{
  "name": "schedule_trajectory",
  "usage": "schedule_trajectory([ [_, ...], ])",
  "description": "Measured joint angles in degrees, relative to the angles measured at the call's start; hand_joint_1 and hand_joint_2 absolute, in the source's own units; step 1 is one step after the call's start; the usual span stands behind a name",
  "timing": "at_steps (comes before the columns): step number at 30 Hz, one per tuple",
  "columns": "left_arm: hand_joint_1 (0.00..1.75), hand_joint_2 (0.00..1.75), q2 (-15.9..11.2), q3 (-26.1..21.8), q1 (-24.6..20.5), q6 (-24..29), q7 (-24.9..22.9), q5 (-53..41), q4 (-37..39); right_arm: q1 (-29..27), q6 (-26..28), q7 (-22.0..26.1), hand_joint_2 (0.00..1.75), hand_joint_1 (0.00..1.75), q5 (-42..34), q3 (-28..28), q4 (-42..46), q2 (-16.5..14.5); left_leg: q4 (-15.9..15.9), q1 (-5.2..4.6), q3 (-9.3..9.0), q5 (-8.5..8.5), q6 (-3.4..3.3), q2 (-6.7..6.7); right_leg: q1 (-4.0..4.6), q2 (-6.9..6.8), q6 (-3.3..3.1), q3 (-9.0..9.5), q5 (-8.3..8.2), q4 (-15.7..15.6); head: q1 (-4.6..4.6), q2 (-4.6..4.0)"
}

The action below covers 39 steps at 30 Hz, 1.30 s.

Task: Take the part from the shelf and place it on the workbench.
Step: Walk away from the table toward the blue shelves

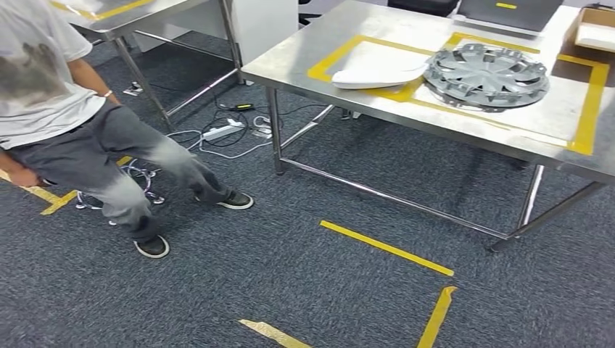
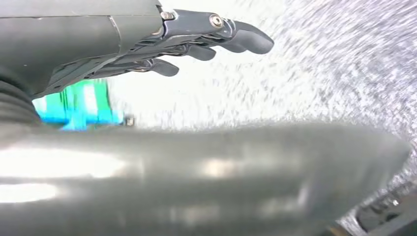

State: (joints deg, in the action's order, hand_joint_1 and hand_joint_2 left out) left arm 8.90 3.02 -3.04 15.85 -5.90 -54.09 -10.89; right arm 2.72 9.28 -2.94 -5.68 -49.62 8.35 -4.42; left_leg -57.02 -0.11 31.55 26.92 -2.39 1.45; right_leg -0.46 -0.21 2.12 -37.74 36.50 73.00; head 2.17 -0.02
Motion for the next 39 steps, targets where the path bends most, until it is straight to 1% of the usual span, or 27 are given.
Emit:
schedule_trajectory([
  [1,0.00,1.75,0.1,-0.4,0.4,0.0,-0.5,0.9,0.0,-0.1,0.1,0.0,0.00,0.00,-0.2,0.0,0.0,0.0,0.0,-0.04,0.00,-0.02,-0.02,0.75,-0.01,0.13,-0.12,0.22,-1.09,-0.7,0.01,0.00],
  [2,0.00,1.75,0.2,-0.9,0.7,-0.2,-0.9,1.7,0.0,-0.2,0.3,0.2,0.00,0.00,-0.4,0.0,0.0,0.0,-0.1,-0.05,-0.03,-0.04,0.00,1.52,-0.04,0.47,-0.29,1.53,-3.12,-3.6,0.01,0.00],
  [4,0.00,1.75,0.3,-1.7,1.1,-1.1,-1.4,2.5,0.0,-0.3,0.8,0.5,0.00,0.00,-0.5,0.0,0.0,0.0,-0.3,-0.08,0.11,-0.05,0.20,2.98,-0.31,3.18,-0.61,5.08,-6.72,-11.4,0.03,0.00],
  [6,0.00,1.75,0.3,-2.3,1.0,-2.0,-1.6,2.9,0.0,-0.4,1.1,0.4,0.00,0.00,-0.5,0.0,0.0,-0.1,-0.6,0.02,0.74,-0.26,0.78,4.45,-0.52,5.61,-0.73,7.17,-7.56,-15.6,0.03,0.00],
  [7,0.00,1.75,0.3,-2.6,1.0,-2.3,-1.7,3.0,0.0,-0.5,1.0,0.0,0.00,0.00,-0.5,0.0,0.0,-0.1,-0.7,0.12,1.09,-0.46,1.20,5.20,-0.50,5.71,-0.78,7.43,-7.38,-15.9,0.04,0.01],
  [8,0.00,1.75,0.3,-2.8,1.0,-2.4,-1.7,3.1,0.0,-0.5,0.8,-0.5,0.00,0.00,-0.5,0.1,0.0,-0.1,-0.7,0.28,1.39,-0.65,1.62,6.00,-0.48,5.02,-0.92,7.62,-7.43,-16.1,0.04,0.01],
  [9,0.00,1.75,0.3,-3.1,1.0,-2.4,-1.4,3.2,0.0,-0.6,0.5,-1.0,0.00,0.00,-0.4,0.1,0.0,-0.2,-0.9,0.31,1.61,-0.56,1.98,5.92,-0.52,4.18,-1.19,7.70,-7.57,-16.3,0.04,0.01],
  [11,0.00,1.75,0.4,-3.5,0.8,-2.0,-0.7,3.2,0.0,-0.6,0.0,-1.6,0.00,0.00,-0.5,0.1,0.0,-0.3,-3.6,0.18,2.86,1.35,2.56,3.60,-0.68,2.34,-1.84,7.92,-7.83,-16.8,0.38,0.00],
  [13,0.00,1.75,0.5,-3.6,0.6,-1.2,0.2,2.7,0.0,-0.9,-0.3,-1.7,0.00,0.00,-0.8,0.1,0.0,-0.4,-10.6,0.17,5.70,5.20,2.99,0.37,-0.62,0.38,-2.22,8.01,-7.83,-16.9,0.70,0.00],
  [14,0.00,1.75,0.5,-3.6,0.4,-0.6,0.5,2.2,0.0,-1.0,-0.4,-1.7,0.00,0.00,-1.1,0.1,0.0,-0.4,-14.1,0.21,7.08,6.76,3.16,-0.38,-0.58,-0.59,-2.28,8.01,-7.78,-16.9,0.72,0.00],
  [16,0.00,1.75,0.6,-3.7,0.3,0.2,0.8,1.3,0.0,-1.2,-0.5,-1.5,0.00,0.00,-1.3,0.1,0.0,-0.4,-17.8,0.24,8.43,8.11,3.33,-0.90,-0.55,-1.70,-2.29,8.00,-7.73,-16.9,0.73,0.00],
  [18,0.00,1.75,0.6,-3.7,0.3,0.4,0.8,1.2,0.0,-1.2,-0.5,-1.5,0.00,0.00,-1.4,0.1,0.0,-0.4,-18.1,0.25,8.49,8.15,3.35,-0.95,-0.55,-1.85,-2.29,8.00,-7.73,-16.9,0.74,0.00],
  [20,0.00,1.75,0.6,-3.3,0.3,1.3,0.4,-0.6,0.0,-1.2,-0.2,-1.1,0.00,0.00,-1.6,0.1,0.0,-0.4,-16.9,0.33,7.51,7.15,3.38,-1.15,-0.55,-2.57,-2.25,8.03,-7.70,-16.9,0.72,0.00],
  [21,0.00,1.75,0.7,-2.7,0.3,2.1,0.0,-2.1,0.0,-1.1,-0.1,-0.8,0.00,0.00,-1.9,0.2,0.0,-0.5,-12.8,0.37,5.14,5.22,3.30,-2.08,-0.53,-3.37,-2.10,8.19,-7.60,-16.9,0.72,0.00],
  [23,0.00,1.75,0.7,-0.9,0.4,3.6,-0.8,-5.4,0.0,-1.1,0.1,0.1,0.00,0.00,-2.3,0.3,0.0,-0.7,-4.1,0.04,0.81,2.06,2.27,-4.19,-0.12,-6.05,-1.28,8.53,-7.28,-16.7,0.63,0.00],
  [24,0.00,1.75,0.7,-0.2,0.5,4.3,-1.1,-6.2,0.0,-1.0,0.2,0.4,0.00,0.00,-2.3,0.3,0.0,-0.8,-0.7,-0.04,-0.73,1.12,1.60,-4.86,0.02,-6.96,-0.73,8.58,-6.97,-16.6,0.61,0.01],
  [25,0.00,1.75,0.8,0.3,0.4,4.9,-1.2,-6.6,0.0,-1.0,0.2,0.8,0.00,0.00,-2.2,0.3,0.0,-0.9,-0.3,-0.08,-0.71,1.27,0.95,-4.61,0.13,-6.64,-0.25,8.44,-6.40,-16.1,0.45,0.01],
  [26,0.00,1.75,0.8,0.6,0.4,5.4,-1.3,-6.8,0.0,-0.9,0.3,1.1,0.00,0.00,-2.2,0.3,0.0,-0.9,-0.2,0.08,-0.77,1.12,0.59,-3.93,0.04,-5.13,0.03,7.91,-5.35,-14.7,0.27,0.01],
  [28,0.00,1.75,0.8,0.8,0.2,5.9,-1.3,-6.8,0.0,-0.9,0.3,1.4,0.00,0.00,-2.2,0.3,0.0,-0.9,-0.2,0.23,-0.68,0.91,0.07,-2.67,-0.10,-1.30,0.31,4.95,-1.79,-8.1,-0.13,0.00],
  [29,0.00,1.31,0.8,0.9,0.2,5.9,-1.4,-6.8,0.0,-1.0,0.4,1.4,0.00,0.00,-2.2,0.3,0.0,-0.9,-0.2,0.18,-0.58,0.84,-0.08,-1.99,-0.11,-0.36,0.30,2.85,0.00,-3.7,-0.21,0.00],
  [30,0.00,0.87,0.7,1.0,0.4,5.8,-1.4,-6.9,0.0,-1.0,0.5,1.5,0.00,0.00,-2.2,0.3,0.0,-0.9,-0.2,0.11,-0.53,0.80,-0.15,-1.29,-0.10,-0.04,0.26,1.02,1.11,-0.3,-0.21,0.00],
  [31,0.00,0.44,0.6,1.1,0.6,5.7,-1.6,-7.0,0.0,-1.0,0.8,1.6,0.00,0.00,-2.1,0.3,0.0,-0.9,-0.2,0.03,-0.55,0.78,-0.18,-0.55,-0.08,0.04,0.15,0.03,1.04,1.3,-0.21,0.00],
  [32,0.00,0.00,0.5,1.2,0.9,5.5,-1.7,-7.1,0.0,-1.0,1.0,1.6,0.00,0.00,-2.0,0.3,0.0,-1.0,-0.2,-0.03,-0.62,0.78,-0.18,0.23,-0.08,0.13,-0.01,0.12,-0.27,0.6,-0.19,0.00],
  [33,0.00,0.00,0.5,1.3,1.2,5.4,-1.7,-7.2,0.0,-1.1,1.2,1.7,0.00,0.00,-1.8,0.3,0.0,-1.0,-0.3,-0.06,-0.74,0.79,-0.17,1.09,-0.08,0.42,-0.24,1.26,-2.53,-2.4,-0.18,0.00],
  [35,0.00,0.00,0.4,1.3,1.4,5.2,-1.5,-7.3,0.0,-1.2,1.4,1.8,0.00,0.00,-1.5,0.3,0.0,-1.2,-0.4,-0.12,-0.79,0.87,0.01,2.84,-0.21,2.71,-0.75,4.64,-6.83,-10.7,-0.16,0.00],
  [37,0.00,0.00,0.3,1.5,1.4,4.9,-1.3,-7.5,0.0,-1.3,1.2,2.2,0.00,0.00,-1.3,0.3,0.0,-1.2,-0.7,-0.05,-0.28,0.81,0.54,4.30,-0.31,4.75,-0.95,6.85,-7.80,-15.3,-0.15,0.00],
  [39,0.00,0.00,0.1,1.6,1.6,4.7,-1.3,-7.6,0.1,-1.2,0.8,2.5,0.00,0.00,-1.1,0.3,0.0,-1.2,-0.8,0.15,0.31,0.55,1.28,5.55,-0.30,4.31,-1.03,7.39,-7.43,-15.9,-0.12,0.01],
])
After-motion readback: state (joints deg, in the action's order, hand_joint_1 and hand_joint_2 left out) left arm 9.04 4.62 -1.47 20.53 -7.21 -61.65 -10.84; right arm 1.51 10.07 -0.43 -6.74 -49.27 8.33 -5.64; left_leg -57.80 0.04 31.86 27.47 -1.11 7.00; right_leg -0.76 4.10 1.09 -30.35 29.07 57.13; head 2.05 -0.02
